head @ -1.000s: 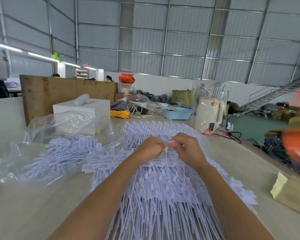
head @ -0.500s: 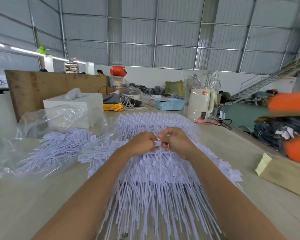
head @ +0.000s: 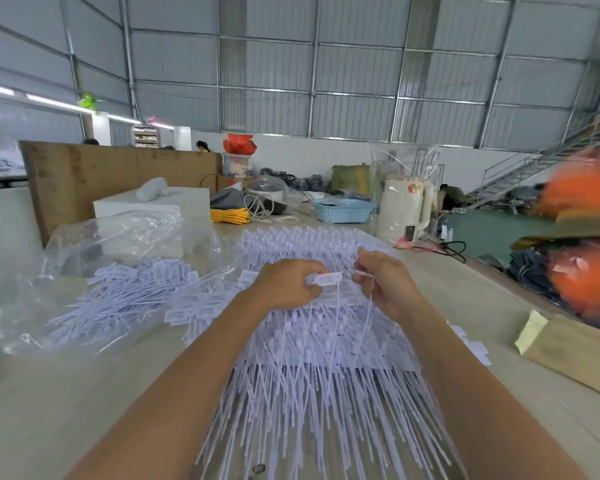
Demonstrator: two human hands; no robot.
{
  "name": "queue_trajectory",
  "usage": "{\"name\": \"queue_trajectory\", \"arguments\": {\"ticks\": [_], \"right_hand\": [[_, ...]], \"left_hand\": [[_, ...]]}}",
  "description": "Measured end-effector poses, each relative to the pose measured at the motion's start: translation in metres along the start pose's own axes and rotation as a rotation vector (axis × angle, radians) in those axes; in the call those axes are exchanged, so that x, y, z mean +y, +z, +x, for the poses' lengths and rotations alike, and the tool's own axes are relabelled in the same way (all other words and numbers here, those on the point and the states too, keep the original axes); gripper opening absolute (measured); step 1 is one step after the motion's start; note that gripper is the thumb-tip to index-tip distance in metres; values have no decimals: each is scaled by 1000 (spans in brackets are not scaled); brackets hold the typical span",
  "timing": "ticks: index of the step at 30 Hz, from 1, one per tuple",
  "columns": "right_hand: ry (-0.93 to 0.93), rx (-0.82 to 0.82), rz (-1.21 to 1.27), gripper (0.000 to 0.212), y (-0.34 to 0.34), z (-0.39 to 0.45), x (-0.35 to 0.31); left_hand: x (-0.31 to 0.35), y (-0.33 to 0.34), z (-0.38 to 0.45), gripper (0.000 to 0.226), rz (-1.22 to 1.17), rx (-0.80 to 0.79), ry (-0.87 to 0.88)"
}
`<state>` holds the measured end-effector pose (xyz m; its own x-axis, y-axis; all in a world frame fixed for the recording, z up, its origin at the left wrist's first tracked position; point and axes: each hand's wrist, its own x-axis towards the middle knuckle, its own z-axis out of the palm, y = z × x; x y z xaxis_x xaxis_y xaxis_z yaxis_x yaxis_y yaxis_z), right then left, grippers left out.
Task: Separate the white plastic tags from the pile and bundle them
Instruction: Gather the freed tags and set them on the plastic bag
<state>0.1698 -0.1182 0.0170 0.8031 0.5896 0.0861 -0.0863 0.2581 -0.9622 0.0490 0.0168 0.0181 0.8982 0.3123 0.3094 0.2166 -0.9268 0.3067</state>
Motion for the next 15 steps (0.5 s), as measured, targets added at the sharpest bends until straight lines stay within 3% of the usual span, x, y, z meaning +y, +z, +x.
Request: {"name": "queue_trajectory", "arguments": {"ticks": [4,8,12,15], "right_hand": [[-25,-132,-217,16,19,-4,14],[-56,-150,-352,14,25,-5,25],[-21,-244,-314,20,17,-7,27],[-54,-215,-285,24,17,-6,22]], "left_hand": [[11,7,2,38,44,54,45],[10,7,5,36,-5,102,41],[4,9,7,39,-63,84,26],[-2,5,8,32,-174,42,-18]]}}
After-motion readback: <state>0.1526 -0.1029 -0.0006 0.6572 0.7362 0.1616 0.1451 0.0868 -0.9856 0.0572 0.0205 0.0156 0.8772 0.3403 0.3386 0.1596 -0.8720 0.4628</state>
